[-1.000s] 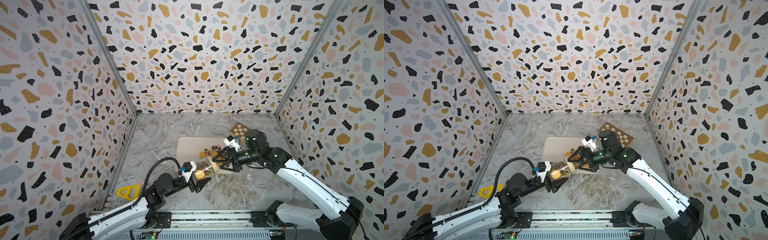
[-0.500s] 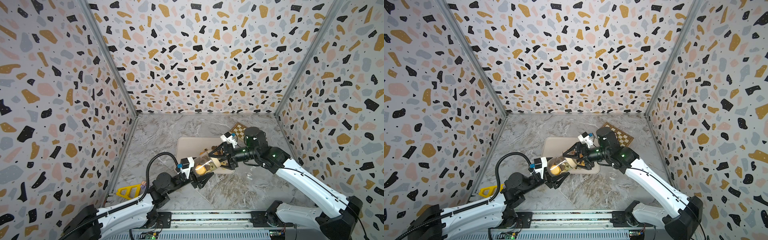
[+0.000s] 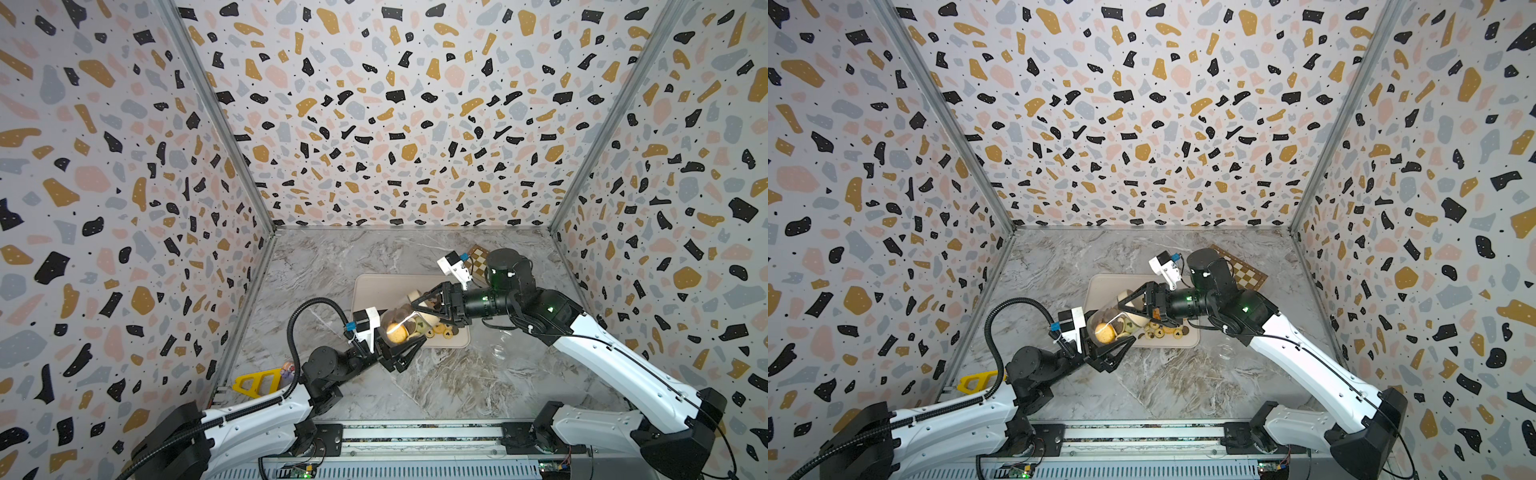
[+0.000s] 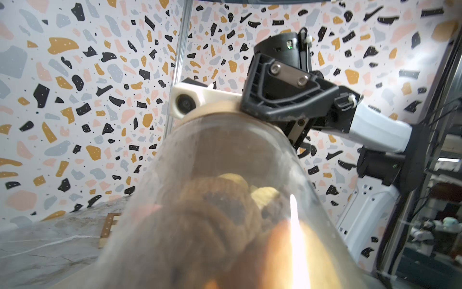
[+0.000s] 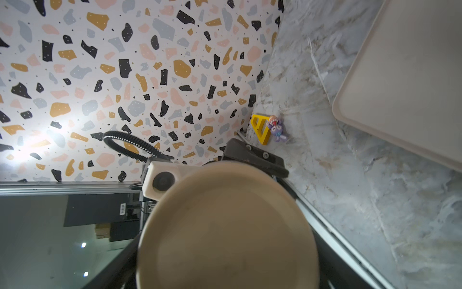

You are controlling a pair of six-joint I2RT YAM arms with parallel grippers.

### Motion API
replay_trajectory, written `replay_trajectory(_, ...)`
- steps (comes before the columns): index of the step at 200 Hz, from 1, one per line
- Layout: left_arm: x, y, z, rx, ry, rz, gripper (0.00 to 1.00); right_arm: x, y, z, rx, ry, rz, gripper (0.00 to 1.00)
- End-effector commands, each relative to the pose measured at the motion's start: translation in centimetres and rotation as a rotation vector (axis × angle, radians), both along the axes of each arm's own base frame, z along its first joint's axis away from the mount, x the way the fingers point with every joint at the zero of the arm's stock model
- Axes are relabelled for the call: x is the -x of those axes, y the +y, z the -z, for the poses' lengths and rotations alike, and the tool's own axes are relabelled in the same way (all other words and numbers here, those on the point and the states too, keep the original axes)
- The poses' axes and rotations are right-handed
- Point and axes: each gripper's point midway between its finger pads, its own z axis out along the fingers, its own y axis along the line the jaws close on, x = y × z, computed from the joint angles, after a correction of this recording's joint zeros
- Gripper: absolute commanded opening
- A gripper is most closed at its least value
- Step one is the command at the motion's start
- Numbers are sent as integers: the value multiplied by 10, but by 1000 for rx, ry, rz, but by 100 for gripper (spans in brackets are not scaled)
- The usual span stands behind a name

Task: Pour the cookies out of the jar
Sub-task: Unscrew the lid from the jar.

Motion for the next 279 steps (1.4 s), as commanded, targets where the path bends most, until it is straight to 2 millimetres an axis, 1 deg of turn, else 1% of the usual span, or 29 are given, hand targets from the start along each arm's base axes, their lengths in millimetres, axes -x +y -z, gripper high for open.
replay_trajectory(1,22,36,-77,376,53,132,0,36,6,-59,-209,-417,-184,38)
replay_trajectory(9,26,42,-82,403,62,152,0,40,7,-65,-244,-452,-212,37)
replay_trajectory(15,29,46,-86,421,64,165,0,47,9,-69,-269,-474,-262,37)
replay_trajectory(20,32,50,-89,436,62,173,0,50,10,-70,-277,-486,-290,41)
replay_trajectory(24,35,53,-91,445,60,180,0,49,12,-70,-270,-493,-294,49)
replay_trajectory(30,39,58,-94,458,45,184,0,45,14,-69,-250,-495,-291,64)
replay_trajectory(38,40,64,-92,464,40,167,0,41,15,-71,-233,-483,-277,78)
replay_trajectory(40,40,65,-91,464,41,160,0,40,16,-72,-231,-479,-270,84)
replay_trajectory(42,39,66,-89,461,43,151,0,39,15,-74,-229,-476,-261,95)
replay_trajectory(43,39,66,-88,459,44,146,0,38,15,-75,-227,-471,-256,98)
replay_trajectory(45,39,68,-87,456,42,136,0,37,15,-77,-226,-466,-248,100)
replay_trajectory(51,38,70,-82,437,35,108,0,34,12,-86,-229,-450,-212,99)
replay_trajectory(61,32,66,-68,356,46,48,0,28,7,-100,-231,-414,-141,99)
replay_trajectory(66,30,65,-63,316,41,22,0,23,4,-103,-210,-376,-96,99)
replay_trajectory(71,29,63,-60,276,33,3,0,15,1,-101,-165,-319,-40,99)
replay_trajectory(78,28,62,-58,232,7,-24,0,0,-6,-87,-77,-215,48,99)
replay_trajectory(85,27,62,-58,204,-18,-48,0,-6,-11,-67,4,-94,91,99)
replay_trajectory(90,27,62,-59,192,-39,-61,0,-7,-13,-52,49,-22,102,99)
replay_trajectory(95,29,61,-61,178,-70,-69,0,-4,-13,-42,75,30,102,99)
replay_trajectory(105,31,57,-64,141,-119,-73,0,5,-9,-33,81,86,90,99)
replay_trajectory(116,32,49,-64,83,-155,-65,0,14,-3,-39,41,105,74,99)
replay_trajectory(133,31,37,-62,16,-175,-53,0,17,-3,-41,49,127,83,99)
replay_trajectory(149,30,31,-61,-2,-192,-42,0,17,-5,-25,124,158,96,99)
replay_trajectory(159,29,28,-61,-4,-196,-41,0,21,-2,-21,121,178,79,99)
replay_trajectory(179,29,29,-65,26,-215,-44,0,21,-2,-14,129,192,96,99)
replay_trajectory(196,30,29,-69,40,-228,-40,0,19,-3,-4,124,206,104,99)
replay_trajectory(219,31,33,-73,70,-244,-49,0,13,-6,8,115,221,117,99)
replay_trajectory(248,30,34,-71,55,-251,-68,0,11,-11,8,115,220,133,99)
replay_trajectory(279,32,36,-73,60,-266,-73,0,10,-15,9,127,233,140,99)
